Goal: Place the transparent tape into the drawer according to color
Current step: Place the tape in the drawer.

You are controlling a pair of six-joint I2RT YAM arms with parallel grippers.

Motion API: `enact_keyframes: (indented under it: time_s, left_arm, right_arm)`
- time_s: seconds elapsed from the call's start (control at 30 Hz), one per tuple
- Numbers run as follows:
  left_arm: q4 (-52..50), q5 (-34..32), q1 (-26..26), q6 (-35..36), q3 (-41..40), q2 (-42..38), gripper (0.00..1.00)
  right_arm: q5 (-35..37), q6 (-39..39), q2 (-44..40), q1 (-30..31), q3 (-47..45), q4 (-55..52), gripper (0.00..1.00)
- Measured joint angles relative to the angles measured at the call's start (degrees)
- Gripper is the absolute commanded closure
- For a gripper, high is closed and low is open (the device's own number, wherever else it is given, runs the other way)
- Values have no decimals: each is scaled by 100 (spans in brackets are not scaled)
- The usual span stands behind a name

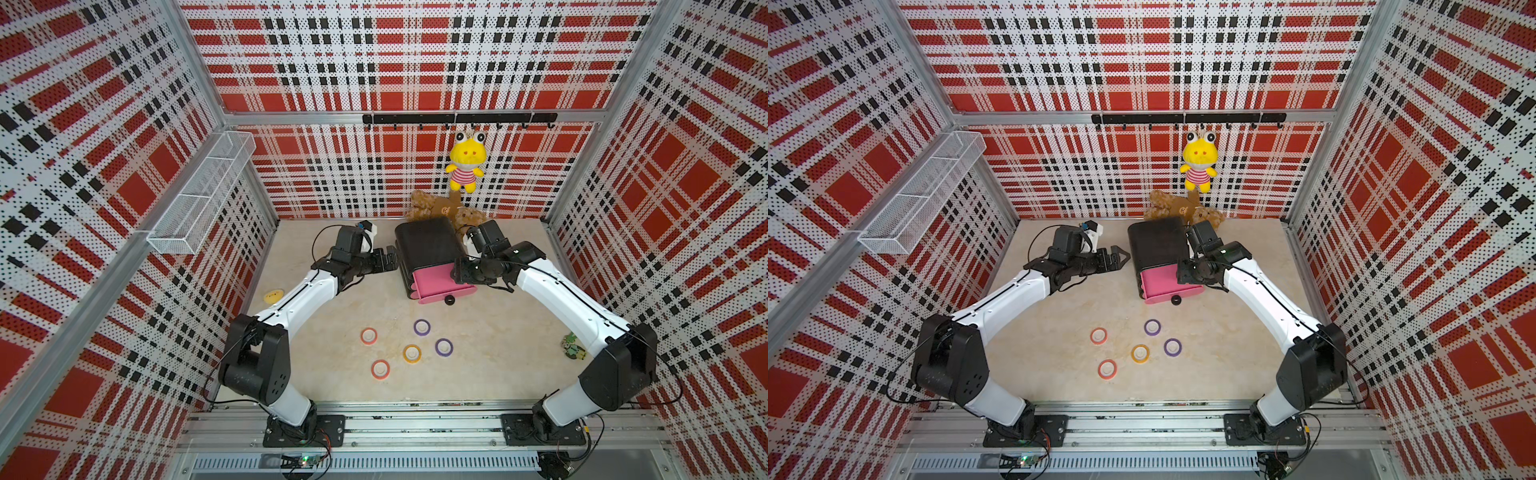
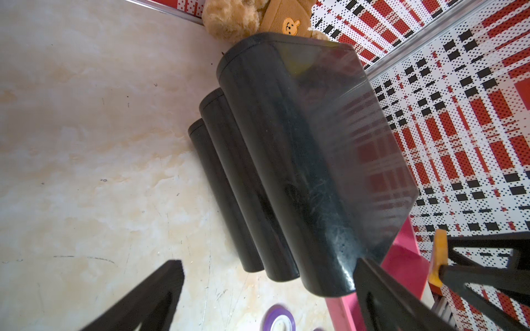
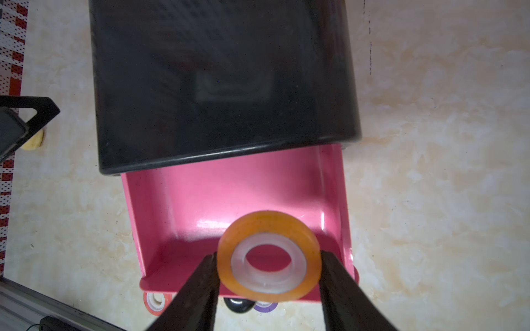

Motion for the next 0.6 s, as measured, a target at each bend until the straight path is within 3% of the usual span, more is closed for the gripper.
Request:
enact_keyframes:
  time_s: [0.07, 0.2, 0.6]
  left_arm:
    - [0, 0, 0, 0, 0, 0, 0]
    - [0, -20, 0, 0, 0, 0, 0]
    - [-79, -369, -168, -17, -223, -369, 0]
  right_arm:
    - [0, -33, 68, 4, 50, 9, 42]
    - [0, -92, 210, 28, 197, 24, 31]
    - [4, -151, 184, 42, 313, 94, 20]
